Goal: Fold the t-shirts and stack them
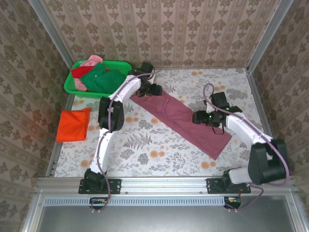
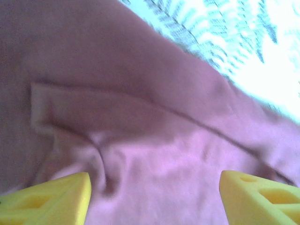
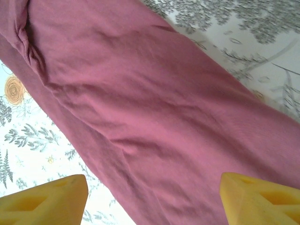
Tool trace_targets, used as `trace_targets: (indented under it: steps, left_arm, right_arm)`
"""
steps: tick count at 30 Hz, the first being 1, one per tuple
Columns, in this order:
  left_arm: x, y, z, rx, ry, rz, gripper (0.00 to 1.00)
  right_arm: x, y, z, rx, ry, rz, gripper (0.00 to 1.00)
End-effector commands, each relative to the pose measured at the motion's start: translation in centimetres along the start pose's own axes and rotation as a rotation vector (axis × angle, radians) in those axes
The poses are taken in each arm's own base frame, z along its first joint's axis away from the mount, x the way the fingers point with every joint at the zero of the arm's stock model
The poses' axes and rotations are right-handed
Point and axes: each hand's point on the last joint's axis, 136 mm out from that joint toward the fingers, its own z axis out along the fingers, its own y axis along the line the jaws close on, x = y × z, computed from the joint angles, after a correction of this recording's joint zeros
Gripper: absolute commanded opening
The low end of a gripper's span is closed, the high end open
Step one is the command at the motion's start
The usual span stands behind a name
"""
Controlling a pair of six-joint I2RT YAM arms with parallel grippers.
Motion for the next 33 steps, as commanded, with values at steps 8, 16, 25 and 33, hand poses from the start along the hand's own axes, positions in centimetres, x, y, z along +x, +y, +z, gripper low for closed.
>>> trace_targets:
  steps: [8, 16, 25, 33]
  left_arm:
    - [6.6, 2.6, -17.7, -0.239, -0.273, 0.020, 0.92]
    - [15.9, 4.8, -22.4, -0.261, -0.373, -0.061, 1.00]
    - [18.3, 8.2, -21.6, -0.210, -0.513, -0.377, 1.00]
    - [15.0, 5.4, -21.9, -0.197, -0.597, -0.098, 1.00]
  right_arm:
    - [-8.6, 11.5, 6.4, -0.151, -0.027, -0.218, 0.78]
    - [-10.0, 18.6, 13.5, -0.227, 0.037, -0.245, 0.79]
    - [-10.6, 16.9, 19.0, -0.145, 0.107, -0.155, 0.80]
    - [-14.3, 8.2, 19.3, 0.007, 0.093, 0.035, 0.80]
